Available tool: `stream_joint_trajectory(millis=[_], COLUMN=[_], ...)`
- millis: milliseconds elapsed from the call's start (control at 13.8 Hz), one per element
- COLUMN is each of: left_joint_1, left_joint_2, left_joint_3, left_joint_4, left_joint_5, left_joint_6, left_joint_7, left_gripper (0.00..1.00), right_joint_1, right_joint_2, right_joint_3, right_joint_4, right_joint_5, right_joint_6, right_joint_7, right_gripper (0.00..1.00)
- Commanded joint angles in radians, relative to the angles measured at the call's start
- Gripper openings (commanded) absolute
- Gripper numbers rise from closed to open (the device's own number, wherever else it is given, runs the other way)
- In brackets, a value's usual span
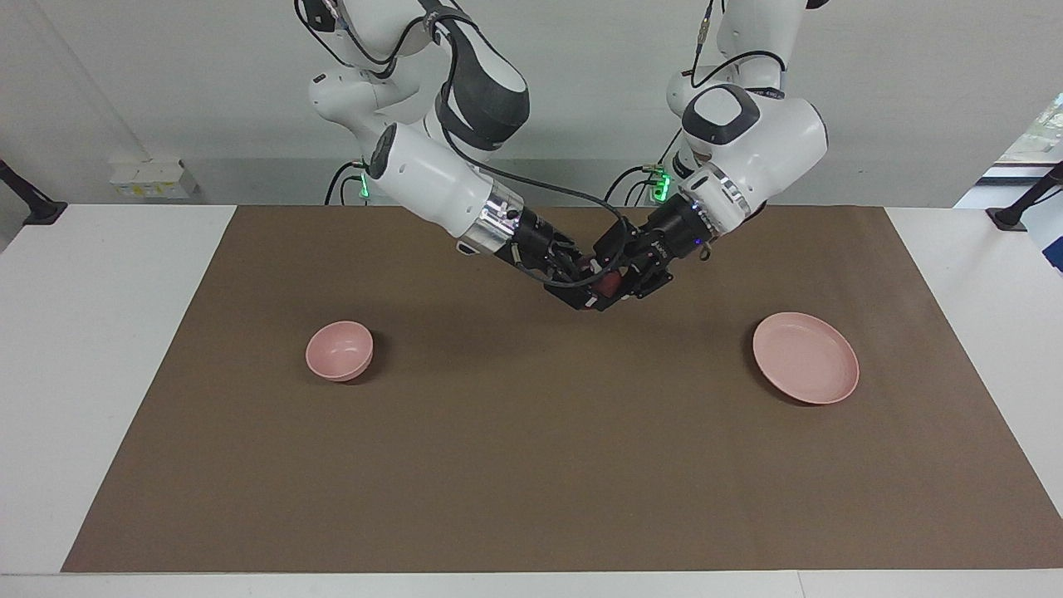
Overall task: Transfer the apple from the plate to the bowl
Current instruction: 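Bring the apple toward the right gripper and close the right gripper on it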
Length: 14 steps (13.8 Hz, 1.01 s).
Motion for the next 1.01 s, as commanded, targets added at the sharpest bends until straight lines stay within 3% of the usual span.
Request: stream_joint_trajectory(millis=[0,145,217,289,362,506,579,940], left_joint_1=[-0.041,-0.041,-0.041,-0.041,-0.041,-0.041,-0.041,-0.039], left_joint_2=[-0.005,-0.005,-0.005,-0.004,-0.004,-0.002,-0.002,0.006], left_joint_3=[0.001,0.001,0.002,0.002,0.004,0.002,0.002,0.001], left_joint_4=[-0.007,-0.007,-0.007,-0.007,-0.004,-0.004,-0.003,0.014], left_joint_5=[0.004,0.004,0.004,0.007,0.018,0.038,0.041,0.115], left_joint_6=[-0.018,-0.018,-0.017,-0.011,-0.011,-0.011,-0.009,-0.009], left_joint_7=[-0.027,-0.036,-0.041,-0.05,-0.051,-0.053,-0.053,-0.056], left_gripper=[0.14,0.23,0.45,0.75,0.89,0.93,1.0,1.0], right_joint_1=[0.001,-0.006,-0.009,-0.01,-0.01,-0.01,-0.01,-0.012], right_joint_2=[0.009,0.009,0.009,0.009,0.009,0.009,0.009,-0.002], right_joint_3=[0.007,0.007,0.007,0.007,0.007,0.007,0.007,-0.003], right_joint_4=[0.028,0.028,0.028,0.028,0.028,0.028,0.028,0.028], right_joint_5=[0.014,0.009,0.009,0.008,0.006,0.004,0.004,-0.017], right_joint_6=[0.011,0.009,0.005,0.002,0.0,0.0,0.0,-0.053], right_joint_7=[-0.002,-0.003,-0.006,-0.008,-0.009,-0.009,-0.009,-0.015], right_gripper=[0.0,0.0,0.0,0.0,0.0,0.0,0.0,0.0])
